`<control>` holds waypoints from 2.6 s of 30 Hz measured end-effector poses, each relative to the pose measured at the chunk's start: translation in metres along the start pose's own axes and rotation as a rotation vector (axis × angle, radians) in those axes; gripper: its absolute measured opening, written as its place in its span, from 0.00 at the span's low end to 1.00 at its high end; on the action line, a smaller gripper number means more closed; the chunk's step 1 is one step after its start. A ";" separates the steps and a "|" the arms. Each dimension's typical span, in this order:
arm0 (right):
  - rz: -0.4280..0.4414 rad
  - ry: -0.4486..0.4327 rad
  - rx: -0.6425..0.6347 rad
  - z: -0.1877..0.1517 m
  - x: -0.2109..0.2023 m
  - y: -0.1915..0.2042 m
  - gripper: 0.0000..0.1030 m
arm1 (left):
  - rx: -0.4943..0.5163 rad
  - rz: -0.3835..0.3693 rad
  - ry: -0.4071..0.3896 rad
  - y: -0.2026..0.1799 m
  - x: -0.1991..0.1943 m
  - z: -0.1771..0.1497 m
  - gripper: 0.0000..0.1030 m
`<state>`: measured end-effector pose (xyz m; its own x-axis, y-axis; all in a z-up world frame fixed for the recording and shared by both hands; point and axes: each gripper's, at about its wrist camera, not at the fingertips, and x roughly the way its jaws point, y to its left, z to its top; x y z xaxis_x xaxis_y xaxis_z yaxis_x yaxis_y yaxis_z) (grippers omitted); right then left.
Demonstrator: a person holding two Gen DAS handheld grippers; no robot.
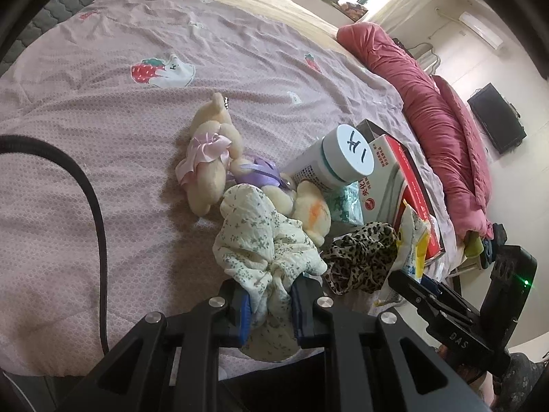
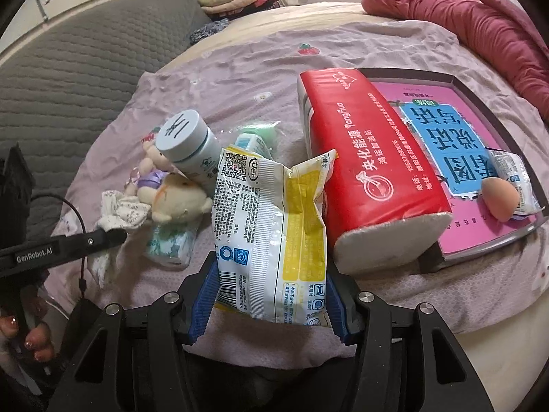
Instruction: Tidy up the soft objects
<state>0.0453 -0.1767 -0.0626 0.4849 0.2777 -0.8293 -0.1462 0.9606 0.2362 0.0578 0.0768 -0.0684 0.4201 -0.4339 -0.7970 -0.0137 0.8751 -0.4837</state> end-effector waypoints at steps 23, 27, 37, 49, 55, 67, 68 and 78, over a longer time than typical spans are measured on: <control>0.050 -0.138 -0.058 0.059 -0.024 0.013 0.56 | -0.003 -0.033 -0.023 -0.008 -0.014 0.001 0.19; 0.081 -0.157 -0.020 0.070 -0.035 -0.006 0.57 | 0.004 -0.037 -0.029 -0.011 -0.016 0.002 0.19; 0.040 -0.109 -0.012 0.083 -0.024 -0.033 0.57 | 0.005 -0.042 -0.014 -0.014 -0.012 0.000 0.19; -0.056 -0.108 -0.053 0.072 -0.018 -0.048 0.60 | 0.024 -0.043 0.006 -0.022 -0.007 0.002 0.19; -0.108 -0.128 -0.108 0.070 -0.020 -0.047 0.60 | 0.049 -0.057 0.002 -0.036 -0.010 0.006 0.19; -0.039 -0.152 -0.004 0.072 -0.029 -0.085 0.56 | 0.145 -0.101 -0.022 -0.093 -0.018 0.025 0.19; -0.044 -0.157 -0.003 0.073 -0.030 -0.088 0.56 | 0.152 -0.103 -0.021 -0.098 -0.016 0.027 0.19; -0.081 -0.186 0.038 0.074 -0.039 -0.121 0.56 | 0.232 -0.136 0.004 -0.160 0.008 0.039 0.19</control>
<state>0.1078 -0.3034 -0.0216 0.6448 0.1930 -0.7395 -0.0692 0.9784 0.1950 0.0988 -0.0582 0.0166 0.4004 -0.5515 -0.7318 0.2509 0.8341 -0.4913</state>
